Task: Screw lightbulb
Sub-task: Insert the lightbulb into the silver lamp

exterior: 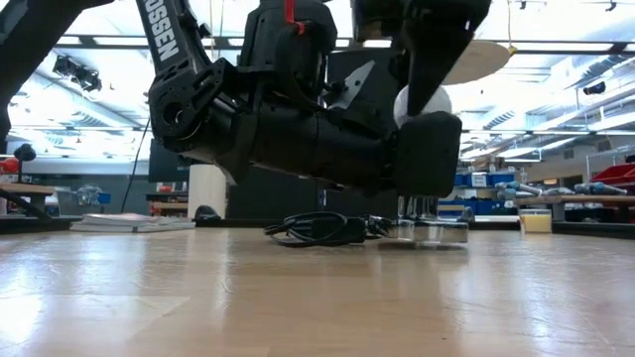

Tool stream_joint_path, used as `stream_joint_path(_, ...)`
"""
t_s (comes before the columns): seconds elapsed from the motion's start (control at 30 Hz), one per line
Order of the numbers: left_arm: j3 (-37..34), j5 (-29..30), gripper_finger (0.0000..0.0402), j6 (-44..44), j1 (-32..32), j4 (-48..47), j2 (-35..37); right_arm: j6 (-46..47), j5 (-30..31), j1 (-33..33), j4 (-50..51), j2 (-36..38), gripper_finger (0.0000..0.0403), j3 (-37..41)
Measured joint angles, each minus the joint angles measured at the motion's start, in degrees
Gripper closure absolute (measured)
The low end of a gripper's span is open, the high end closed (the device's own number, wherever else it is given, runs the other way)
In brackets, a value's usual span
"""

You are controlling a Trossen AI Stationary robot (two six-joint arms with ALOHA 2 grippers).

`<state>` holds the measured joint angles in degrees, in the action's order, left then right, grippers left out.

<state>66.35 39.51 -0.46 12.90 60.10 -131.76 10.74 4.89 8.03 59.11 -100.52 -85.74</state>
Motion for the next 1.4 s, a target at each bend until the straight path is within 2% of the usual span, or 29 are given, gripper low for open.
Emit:
stream_joint_path(0.13, 0.00, -0.61, 0.0222, -1.33, -0.41, -1.36, 0.01, -2.27, 0.69, 0.09, 0.84, 0.43, 0.0011, -1.18)
stream_joint_path(0.27, 0.00, -0.99, 0.0222, -1.45, -0.46, -1.66, 0.02, -8.38, 1.24, 0.59, 2.10, 0.44, 0.0011, -2.45)
stream_joint_path(0.67, -0.04, -3.20, 0.0222, -1.34, -0.52, -1.56, 0.02, -36.87, 1.38, 2.05, 5.41, 0.45, 0.0013, -2.48)
stream_joint_path(0.97, -0.07, -6.07, 0.0222, -1.30, -0.54, -1.29, 0.02, -58.89, 1.04, 2.01, 5.18, 0.45, 0.0030, 1.00)
stream_joint_path(1.27, -0.07, -10.61, 0.0221, 0.12, -0.54, -1.18, 0.02, -67.14, 0.91, 1.96, 1.40, 0.45, 0.0031, 2.83)
stream_joint_path(1.4, -0.07, -12.09, 0.0221, 0.35, -0.54, -1.18, 0.02, -67.93, -2.43, 1.95, 0.42, 0.45, 0.0031, 4.38)
